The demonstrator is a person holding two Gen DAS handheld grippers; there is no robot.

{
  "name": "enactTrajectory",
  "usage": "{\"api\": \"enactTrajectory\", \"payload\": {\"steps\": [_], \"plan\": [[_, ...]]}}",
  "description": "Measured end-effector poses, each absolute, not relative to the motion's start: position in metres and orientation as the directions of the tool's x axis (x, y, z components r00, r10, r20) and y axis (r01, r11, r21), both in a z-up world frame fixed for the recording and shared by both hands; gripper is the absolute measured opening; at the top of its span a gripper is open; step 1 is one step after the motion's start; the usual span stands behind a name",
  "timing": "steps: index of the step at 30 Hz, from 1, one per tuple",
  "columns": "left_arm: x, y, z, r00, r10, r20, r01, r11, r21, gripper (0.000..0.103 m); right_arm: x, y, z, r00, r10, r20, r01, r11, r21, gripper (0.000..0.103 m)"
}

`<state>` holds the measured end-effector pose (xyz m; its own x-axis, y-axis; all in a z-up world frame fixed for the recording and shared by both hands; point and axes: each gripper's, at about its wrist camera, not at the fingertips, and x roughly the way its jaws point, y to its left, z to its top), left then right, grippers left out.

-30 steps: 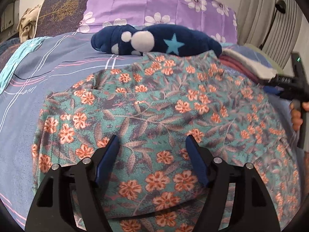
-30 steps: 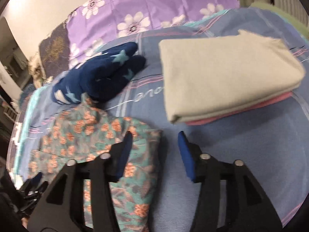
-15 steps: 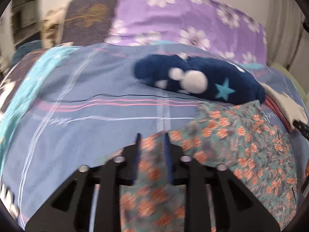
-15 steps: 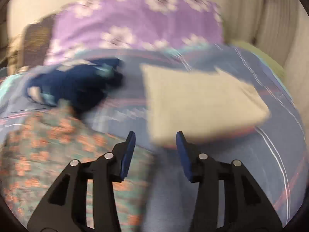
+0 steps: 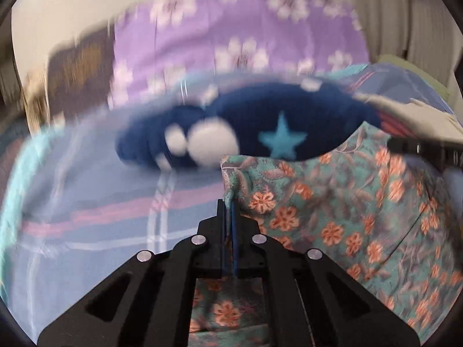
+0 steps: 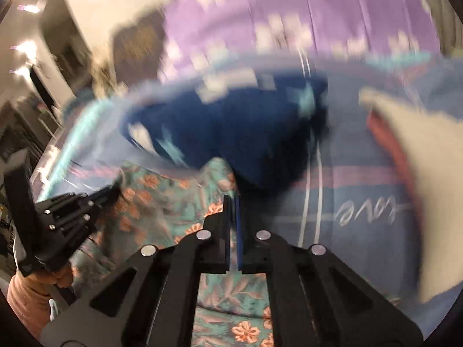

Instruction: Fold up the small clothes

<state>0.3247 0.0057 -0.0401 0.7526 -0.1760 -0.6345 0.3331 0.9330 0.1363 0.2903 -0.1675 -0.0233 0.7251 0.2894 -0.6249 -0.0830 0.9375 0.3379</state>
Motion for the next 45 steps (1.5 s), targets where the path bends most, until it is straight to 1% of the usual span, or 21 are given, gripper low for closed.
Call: {"api": "enactTrajectory", "payload": {"steps": [2, 3, 4, 5, 6, 7, 9, 10, 11, 15, 17, 18, 20, 22, 23, 24, 28, 32, 36, 41, 45], "plan": [[0.324, 0.009, -0.039, 0.771, -0.155, -0.618, 0.317, 0.935, 0.160, 0.004, 0.291, -0.172, -0.022, 0.748, 0.291, -0.596, -0.080, 0.932, 0.355, 0.002], [0.330, 0.008, -0.043, 0.771, -0.115, -0.626, 0.292, 0.938, 0.187, 0.003, 0.295, -0.175, -0.026, 0.755, 0.224, -0.616, -0.023, 0.948, 0.317, 0.003], [0.337, 0.004, -0.052, 0.767, -0.044, -0.640, 0.251, 0.939, 0.236, 0.004, 0.305, -0.176, -0.034, 0.737, 0.142, -0.661, 0.047, 0.965, 0.259, 0.011], [0.345, 0.003, -0.062, 0.743, 0.009, -0.669, 0.235, 0.933, 0.273, 0.005, 0.314, -0.179, -0.044, 0.693, 0.120, -0.711, 0.081, 0.967, 0.242, 0.027], [0.352, 0.002, -0.071, 0.706, 0.039, -0.708, 0.242, 0.925, 0.292, 0.005, 0.316, -0.182, -0.049, 0.668, 0.118, -0.735, 0.105, 0.963, 0.250, 0.029], [0.353, 0.002, -0.074, 0.688, 0.045, -0.724, 0.250, 0.922, 0.295, 0.007, 0.311, -0.189, -0.050, 0.663, 0.142, -0.735, 0.126, 0.947, 0.296, 0.024], [0.338, 0.010, -0.066, 0.709, 0.001, -0.705, 0.261, 0.929, 0.264, 0.026, 0.295, -0.194, -0.043, 0.675, 0.203, -0.709, 0.098, 0.928, 0.359, 0.023], [0.327, 0.016, -0.058, 0.730, -0.012, -0.684, 0.257, 0.931, 0.258, 0.044, 0.280, -0.194, -0.037, 0.678, 0.235, -0.697, 0.061, 0.926, 0.372, 0.023], [0.314, 0.022, -0.050, 0.750, -0.018, -0.662, 0.249, 0.933, 0.258, 0.052, 0.264, -0.193, -0.033, 0.678, 0.255, -0.689, 0.029, 0.928, 0.372, 0.023], [0.253, 0.061, -0.033, 0.751, -0.085, -0.655, 0.290, 0.933, 0.212, 0.058, 0.195, -0.191, -0.032, 0.648, 0.294, -0.703, -0.070, 0.942, 0.329, 0.026], [0.230, 0.081, -0.038, 0.736, -0.092, -0.671, 0.297, 0.935, 0.197, 0.067, 0.169, -0.197, -0.053, 0.586, 0.236, -0.775, -0.022, 0.961, 0.277, 0.030], [0.216, 0.093, -0.049, 0.718, -0.074, -0.692, 0.297, 0.932, 0.208, 0.071, 0.163, -0.201, -0.065, 0.555, 0.192, -0.809, 0.011, 0.971, 0.238, 0.029], [0.214, 0.102, -0.072, 0.686, 0.020, -0.727, 0.278, 0.917, 0.287, 0.080, 0.153, -0.200, -0.077, 0.598, 0.136, -0.790, 0.000, 0.986, 0.169, 0.024], [0.200, 0.115, -0.082, 0.725, 0.048, -0.687, 0.235, 0.920, 0.312, 0.086, 0.151, -0.189, -0.068, 0.600, 0.044, -0.799, 0.032, 0.996, 0.079, 0.027], [0.195, 0.121, -0.078, 0.719, 0.047, -0.693, 0.219, 0.932, 0.290, 0.086, 0.151, -0.186, -0.065, 0.596, 0.002, -0.803, 0.064, 0.997, 0.050, 0.038], [0.190, 0.129, -0.072, 0.707, 0.040, -0.706, 0.196, 0.948, 0.250, 0.086, 0.149, -0.183, -0.062, 0.595, -0.018, -0.804, 0.083, 0.996, 0.039, 0.040], [0.155, 0.160, -0.057, 0.720, -0.016, -0.693, 0.164, 0.976, 0.147, 0.086, 0.121, -0.188, -0.051, 0.624, 0.044, -0.780, 0.063, 0.992, 0.107, 0.040], [0.124, 0.188, -0.059, 0.702, -0.061, -0.710, 0.143, 0.988, 0.056, 0.086, 0.073, -0.206, -0.048, 0.640, 0.069, -0.765, 0.080, 0.984, 0.156, 0.048], [0.092, 0.206, -0.067, 0.670, -0.184, -0.719, 0.174, 0.981, -0.089, 0.086, 0.043, -0.222, -0.054, 0.635, 0.100, -0.766, 0.107, 0.971, 0.215, 0.048], [0.064, 0.191, -0.075, 0.633, -0.269, -0.726, 0.255, 0.958, -0.132, 0.085, 0.009, -0.230, -0.062, 0.617, 0.222, -0.755, 0.079, 0.937, 0.340, 0.032], [0.052, 0.180, -0.085, 0.575, -0.314, -0.756, 0.307, 0.939, -0.156, 0.071, -0.011, -0.226, -0.069, 0.599, 0.301, -0.742, 0.043, 0.913, 0.405, 0.031]]}}
